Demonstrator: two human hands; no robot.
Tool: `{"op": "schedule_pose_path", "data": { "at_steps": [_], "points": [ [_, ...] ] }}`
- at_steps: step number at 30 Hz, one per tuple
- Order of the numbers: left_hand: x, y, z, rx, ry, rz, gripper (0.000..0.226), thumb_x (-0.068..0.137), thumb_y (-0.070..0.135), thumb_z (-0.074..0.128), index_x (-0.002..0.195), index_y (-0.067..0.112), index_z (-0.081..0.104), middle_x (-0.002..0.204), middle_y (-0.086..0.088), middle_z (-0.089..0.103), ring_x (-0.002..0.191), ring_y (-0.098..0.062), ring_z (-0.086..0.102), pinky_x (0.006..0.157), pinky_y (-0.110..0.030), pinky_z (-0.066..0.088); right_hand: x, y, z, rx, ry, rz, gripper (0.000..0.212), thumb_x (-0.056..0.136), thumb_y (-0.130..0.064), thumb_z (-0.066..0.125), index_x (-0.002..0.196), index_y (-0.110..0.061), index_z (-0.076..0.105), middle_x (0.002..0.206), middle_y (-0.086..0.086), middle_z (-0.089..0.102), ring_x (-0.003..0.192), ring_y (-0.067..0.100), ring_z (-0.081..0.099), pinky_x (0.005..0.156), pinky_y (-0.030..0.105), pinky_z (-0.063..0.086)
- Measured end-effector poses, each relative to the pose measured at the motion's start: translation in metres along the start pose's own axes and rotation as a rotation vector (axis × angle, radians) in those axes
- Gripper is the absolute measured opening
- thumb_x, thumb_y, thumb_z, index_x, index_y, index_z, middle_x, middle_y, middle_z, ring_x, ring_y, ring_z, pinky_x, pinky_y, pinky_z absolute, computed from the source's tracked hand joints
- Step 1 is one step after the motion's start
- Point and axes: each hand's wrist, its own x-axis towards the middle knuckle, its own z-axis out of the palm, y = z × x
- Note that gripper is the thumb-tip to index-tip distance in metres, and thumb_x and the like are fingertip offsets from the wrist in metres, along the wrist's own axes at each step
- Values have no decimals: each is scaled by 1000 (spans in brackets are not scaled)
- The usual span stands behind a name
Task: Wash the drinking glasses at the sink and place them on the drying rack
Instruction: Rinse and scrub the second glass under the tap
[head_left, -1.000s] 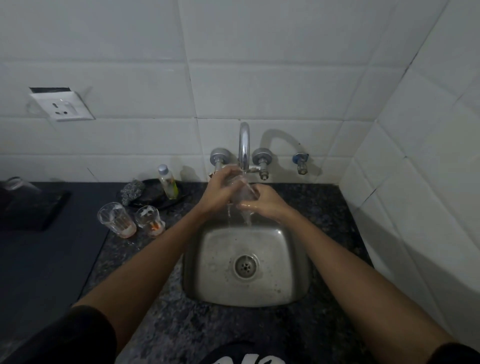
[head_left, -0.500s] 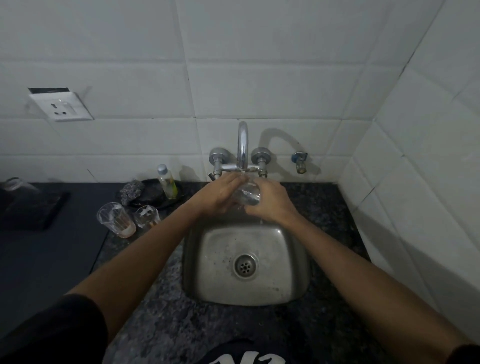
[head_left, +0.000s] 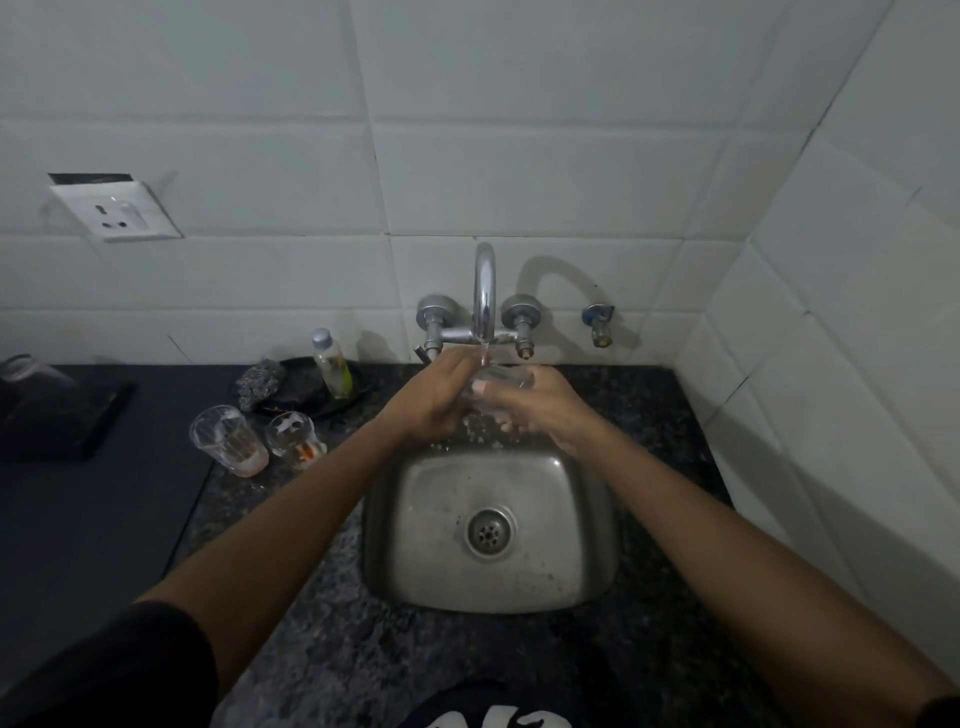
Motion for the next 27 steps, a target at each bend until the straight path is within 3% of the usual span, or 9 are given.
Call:
{"op": "schedule_pose_path", "data": {
  "at_steps": [2,4,6,11,15,17,22,24,27],
  "points": [
    [-1,5,2,1,4,-5,68,92,33,63,146,-4,44,142,-23,53,132,-36,50,110,-47,45,-2,-2,-2,-86,-5,-66,54,77,-39,90,122,-17,70,100,-1,78,85,14,74,77,35,64],
    [3,10,3,-23,8,-9,70,89,28,60,149,-3,40,142,-22,53,132,-33,49,111,-43,43,-4,0,2,-482,134,-291,67,75,-36,90,135,-18,63,118,-1,74,102,13,72,92,31,59],
    [9,10,-1,-36,8,-12,72,84,25,58,149,-2,42,139,-20,55,130,-30,49,111,-39,40,-3,6,6,-633,234,-426,77,74,-35,91,141,-16,58,134,2,66,118,15,63,101,25,48],
    [6,6,4,6,67,-7,66,85,16,76,141,-4,50,133,-20,59,123,-31,54,105,-39,43,3,7,5,-7,44,-35,64,73,-46,91,125,-15,68,109,4,77,101,25,74,78,33,61],
    [8,9,3,3,89,22,59,81,5,74,135,-5,53,127,-19,61,118,-31,57,107,-36,42,-10,-1,6,-543,220,-399,71,76,-31,90,139,-19,58,130,-1,66,111,11,65,93,20,48],
    [10,6,0,19,78,30,60,78,3,75,134,-4,54,126,-18,62,119,-30,56,108,-32,39,-10,3,9,-571,218,-441,75,76,-28,90,142,-18,56,135,-1,62,116,11,61,97,19,44],
    [1,8,3,19,71,-13,56,85,22,70,133,-1,55,130,-18,63,119,-32,58,101,-41,47,-1,-2,4,23,8,34,76,63,-52,91,124,-13,67,112,4,76,98,21,76,81,37,63],
    [3,11,4,-8,72,-53,55,85,26,64,131,-2,54,127,-18,62,117,-33,58,99,-43,49,-8,-8,5,-256,128,-162,61,73,-38,89,125,-17,66,112,-1,75,96,14,74,84,32,60],
    [10,6,-1,-9,60,-46,45,80,9,68,121,0,56,120,-14,60,111,-30,57,95,-45,50,-13,-9,9,-646,219,-450,74,76,-25,87,144,-19,56,133,1,66,110,15,66,97,31,55]
  ]
}}
